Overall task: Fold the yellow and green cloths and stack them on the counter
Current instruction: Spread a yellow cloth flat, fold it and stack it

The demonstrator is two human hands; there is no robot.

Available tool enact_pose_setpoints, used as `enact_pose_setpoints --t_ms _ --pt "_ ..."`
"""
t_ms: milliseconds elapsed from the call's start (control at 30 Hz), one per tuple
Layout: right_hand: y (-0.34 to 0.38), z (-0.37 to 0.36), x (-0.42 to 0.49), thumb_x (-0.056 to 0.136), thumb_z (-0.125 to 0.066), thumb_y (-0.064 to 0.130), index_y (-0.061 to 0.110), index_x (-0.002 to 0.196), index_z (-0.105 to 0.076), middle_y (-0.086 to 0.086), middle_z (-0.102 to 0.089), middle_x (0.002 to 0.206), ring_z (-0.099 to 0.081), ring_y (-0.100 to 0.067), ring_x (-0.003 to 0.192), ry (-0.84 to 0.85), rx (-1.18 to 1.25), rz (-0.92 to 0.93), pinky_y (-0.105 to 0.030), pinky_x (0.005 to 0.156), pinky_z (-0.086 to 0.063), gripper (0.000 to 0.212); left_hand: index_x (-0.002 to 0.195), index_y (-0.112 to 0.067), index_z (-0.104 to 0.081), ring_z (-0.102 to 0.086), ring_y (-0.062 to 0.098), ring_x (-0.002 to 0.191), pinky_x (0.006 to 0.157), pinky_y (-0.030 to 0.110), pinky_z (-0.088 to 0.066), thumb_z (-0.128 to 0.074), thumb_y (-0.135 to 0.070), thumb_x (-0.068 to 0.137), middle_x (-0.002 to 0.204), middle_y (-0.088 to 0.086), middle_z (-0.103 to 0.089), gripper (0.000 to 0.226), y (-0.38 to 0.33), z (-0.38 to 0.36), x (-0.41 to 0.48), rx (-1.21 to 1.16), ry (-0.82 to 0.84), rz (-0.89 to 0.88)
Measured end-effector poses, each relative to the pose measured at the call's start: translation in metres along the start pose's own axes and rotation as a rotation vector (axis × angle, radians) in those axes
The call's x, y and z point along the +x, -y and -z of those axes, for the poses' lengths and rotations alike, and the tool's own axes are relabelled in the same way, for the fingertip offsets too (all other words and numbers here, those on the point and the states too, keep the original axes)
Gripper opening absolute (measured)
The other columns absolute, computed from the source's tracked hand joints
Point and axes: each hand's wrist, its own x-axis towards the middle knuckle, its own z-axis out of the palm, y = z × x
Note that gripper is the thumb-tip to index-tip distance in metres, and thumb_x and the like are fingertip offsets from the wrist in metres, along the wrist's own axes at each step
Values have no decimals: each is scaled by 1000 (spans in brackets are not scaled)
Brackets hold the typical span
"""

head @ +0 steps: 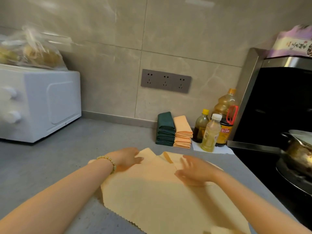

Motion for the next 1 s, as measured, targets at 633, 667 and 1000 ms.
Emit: enact_pose_setpoints --t_ms 633,667,1000 --pt "-42 3 37 103 -32 21 6 125 -48 -14 -55 120 -49 -23 97 -398 397 -128 -30 78 -36 31 108 -4 -62 -62 23 81 71 30 -49 -49 -19 97 92 9 -64 22 50 67 -32 161 79 421" --pt "-42 2 37 102 -33 19 7 127 -47 -14 -56 120 -47 -21 94 -428 396 -154 -31 77 -36 31 116 -3 -60 -63 25 96 81 32 -49 -46 -19 98 107 11 -65 28 45 68 -36 224 11 425" --pt "-42 18 56 96 -37 13 12 100 -45 -7 -52 94 -48 -21 83 -712 249 -363 -35 72 -37 9 118 -27 -59 -54 13 112 92 31 -44 -50 -47 94 120 -9 -59 32 -18 46 -16 -338 -636 -238"
